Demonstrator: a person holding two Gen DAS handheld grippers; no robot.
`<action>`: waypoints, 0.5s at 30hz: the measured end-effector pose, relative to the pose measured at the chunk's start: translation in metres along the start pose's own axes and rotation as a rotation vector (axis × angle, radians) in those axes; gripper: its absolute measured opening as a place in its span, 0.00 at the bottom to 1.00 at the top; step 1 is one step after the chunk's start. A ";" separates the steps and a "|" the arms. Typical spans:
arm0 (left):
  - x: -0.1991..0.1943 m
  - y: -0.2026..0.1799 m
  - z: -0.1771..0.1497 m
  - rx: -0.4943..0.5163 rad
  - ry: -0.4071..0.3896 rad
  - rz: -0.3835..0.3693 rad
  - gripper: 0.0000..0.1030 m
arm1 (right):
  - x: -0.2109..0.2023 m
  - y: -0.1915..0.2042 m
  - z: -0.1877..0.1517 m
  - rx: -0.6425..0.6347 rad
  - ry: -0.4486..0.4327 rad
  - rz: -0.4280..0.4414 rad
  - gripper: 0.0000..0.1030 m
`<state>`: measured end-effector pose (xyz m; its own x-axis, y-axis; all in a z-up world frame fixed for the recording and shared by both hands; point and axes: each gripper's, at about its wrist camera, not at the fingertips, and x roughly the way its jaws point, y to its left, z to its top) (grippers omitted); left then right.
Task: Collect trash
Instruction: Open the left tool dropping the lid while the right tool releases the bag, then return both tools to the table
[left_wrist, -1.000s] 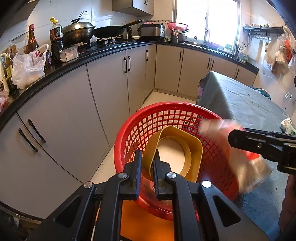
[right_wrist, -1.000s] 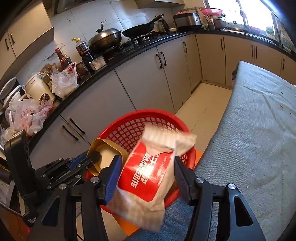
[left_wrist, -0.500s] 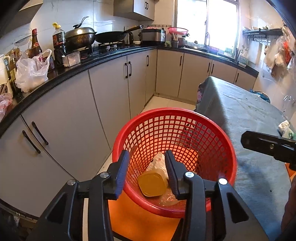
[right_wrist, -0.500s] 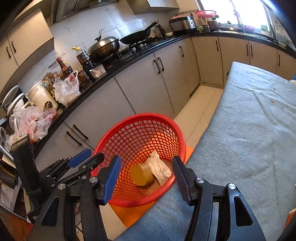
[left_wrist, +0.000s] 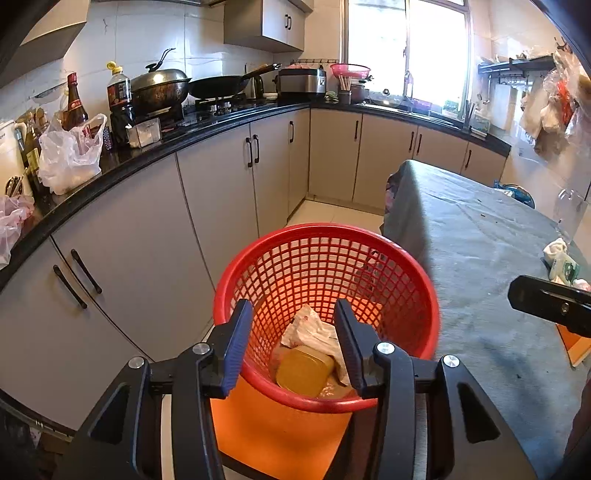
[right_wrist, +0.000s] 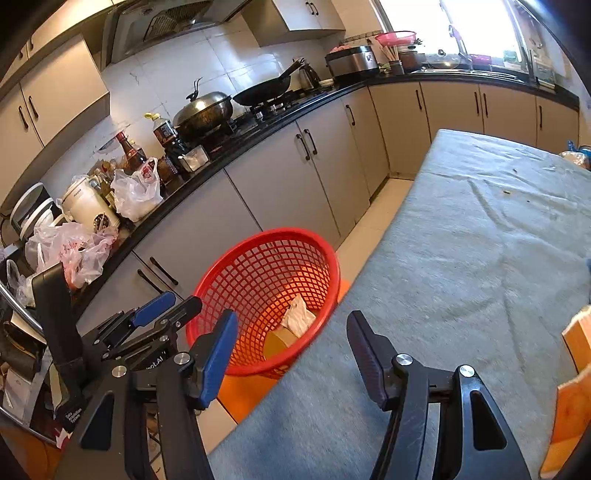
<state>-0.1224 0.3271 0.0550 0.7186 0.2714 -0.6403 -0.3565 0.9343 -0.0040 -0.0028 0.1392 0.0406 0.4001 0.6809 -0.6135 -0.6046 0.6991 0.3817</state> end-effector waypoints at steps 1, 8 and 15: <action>-0.002 -0.003 0.000 0.003 -0.002 0.000 0.43 | -0.006 -0.002 -0.002 0.004 -0.008 0.001 0.64; -0.019 -0.035 -0.001 0.043 -0.015 -0.022 0.44 | -0.049 -0.015 -0.016 0.012 -0.069 -0.003 0.64; -0.035 -0.083 -0.006 0.105 -0.019 -0.091 0.49 | -0.115 -0.042 -0.035 0.039 -0.172 -0.049 0.64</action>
<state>-0.1215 0.2389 0.0730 0.7568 0.1876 -0.6262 -0.2254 0.9741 0.0194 -0.0476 0.0240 0.0709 0.5423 0.6706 -0.5062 -0.5556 0.7382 0.3827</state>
